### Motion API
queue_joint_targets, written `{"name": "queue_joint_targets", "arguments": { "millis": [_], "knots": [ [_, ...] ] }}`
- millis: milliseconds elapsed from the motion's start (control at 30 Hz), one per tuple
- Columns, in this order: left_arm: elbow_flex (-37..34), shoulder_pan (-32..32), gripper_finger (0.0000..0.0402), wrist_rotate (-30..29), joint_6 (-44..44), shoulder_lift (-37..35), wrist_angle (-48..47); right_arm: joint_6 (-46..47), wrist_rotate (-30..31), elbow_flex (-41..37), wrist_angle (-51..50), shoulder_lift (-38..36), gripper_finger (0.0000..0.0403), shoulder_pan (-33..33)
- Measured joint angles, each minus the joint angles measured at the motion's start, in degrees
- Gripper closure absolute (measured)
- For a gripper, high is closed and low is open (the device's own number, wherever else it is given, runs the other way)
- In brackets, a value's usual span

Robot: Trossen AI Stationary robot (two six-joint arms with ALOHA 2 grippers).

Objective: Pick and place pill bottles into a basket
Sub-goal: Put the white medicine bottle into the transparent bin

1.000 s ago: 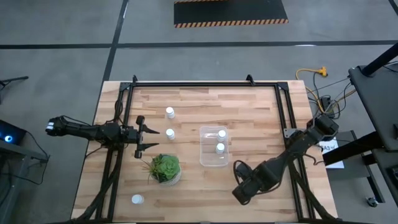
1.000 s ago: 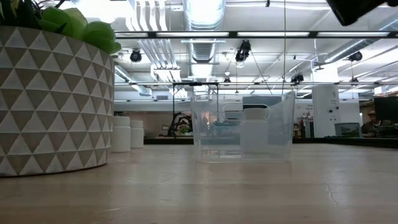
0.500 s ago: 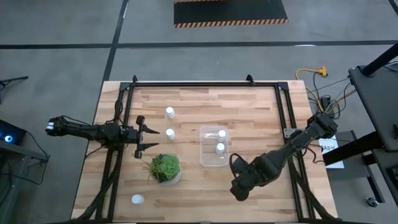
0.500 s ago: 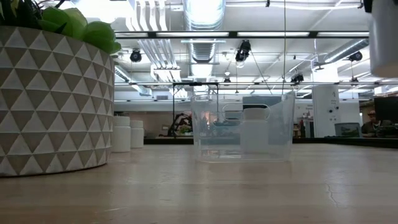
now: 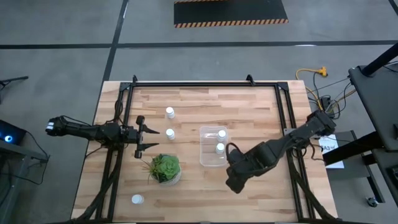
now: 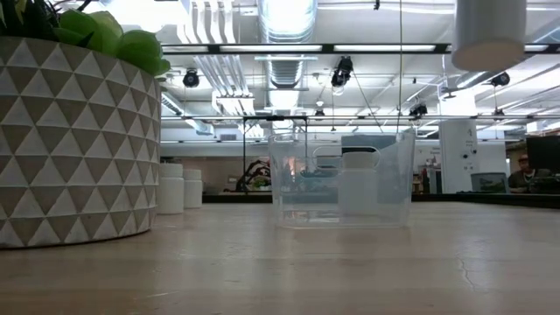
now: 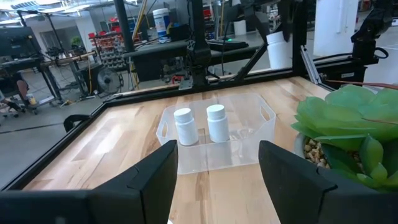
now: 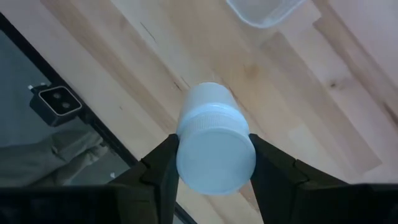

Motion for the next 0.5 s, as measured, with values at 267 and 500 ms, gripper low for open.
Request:
{"name": "queue_joint_targets", "arguments": {
  "millis": [267, 500],
  "knots": [
    [0.0, 0.0, 0.0194, 0.0, 0.0, 0.0, 0.0, -4.4, -0.6, 1.7, -3.2, 0.0, 0.0256, -2.7],
    [0.0, 0.0, 0.0194, 0.0, 0.0, 0.0, 0.0, -8.1, -1.6, 2.1, -3.3, 0.0, 0.0256, -5.7]
  ]
}}
